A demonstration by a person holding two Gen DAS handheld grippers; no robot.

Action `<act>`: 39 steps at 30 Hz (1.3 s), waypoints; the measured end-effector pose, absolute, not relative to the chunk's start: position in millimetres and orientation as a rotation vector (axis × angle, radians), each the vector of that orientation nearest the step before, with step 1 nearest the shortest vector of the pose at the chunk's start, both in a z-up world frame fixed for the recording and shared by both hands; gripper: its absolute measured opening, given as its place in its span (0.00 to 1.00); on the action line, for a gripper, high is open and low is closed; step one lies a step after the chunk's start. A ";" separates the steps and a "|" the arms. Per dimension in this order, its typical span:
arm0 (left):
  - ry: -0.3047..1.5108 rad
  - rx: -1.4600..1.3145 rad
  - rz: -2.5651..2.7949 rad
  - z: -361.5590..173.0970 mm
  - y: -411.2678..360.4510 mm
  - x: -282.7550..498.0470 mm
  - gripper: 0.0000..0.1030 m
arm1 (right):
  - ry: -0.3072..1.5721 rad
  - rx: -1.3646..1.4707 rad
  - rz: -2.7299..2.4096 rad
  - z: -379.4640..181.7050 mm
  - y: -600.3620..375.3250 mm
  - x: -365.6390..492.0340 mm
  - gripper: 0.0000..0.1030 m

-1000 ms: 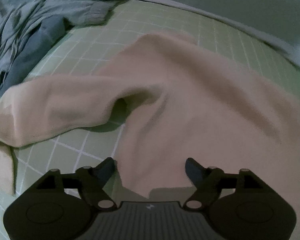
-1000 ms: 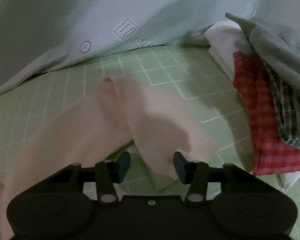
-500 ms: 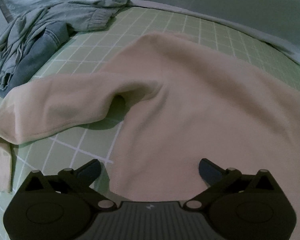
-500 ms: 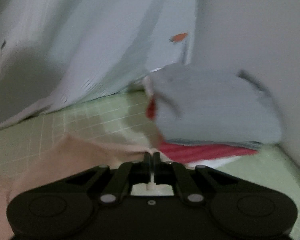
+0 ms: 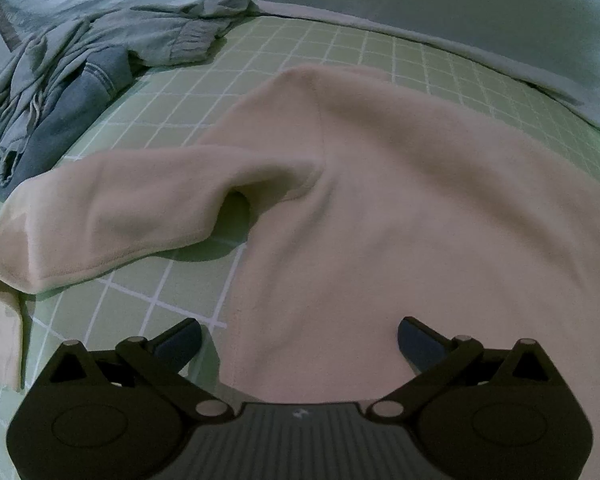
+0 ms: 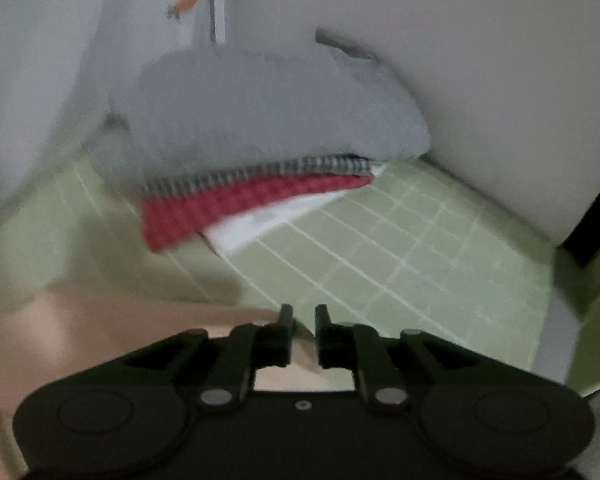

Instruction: Fold clothes

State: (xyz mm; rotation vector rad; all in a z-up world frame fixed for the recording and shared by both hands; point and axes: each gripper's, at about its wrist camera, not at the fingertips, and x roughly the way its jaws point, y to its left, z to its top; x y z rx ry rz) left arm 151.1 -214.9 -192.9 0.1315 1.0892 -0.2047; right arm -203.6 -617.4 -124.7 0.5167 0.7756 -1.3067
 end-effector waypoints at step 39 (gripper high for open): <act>1.104 0.142 -0.208 -191.0 -215.0 157.2 1.00 | 0.817 0.636 -0.353 -171.9 -559.7 104.3 0.13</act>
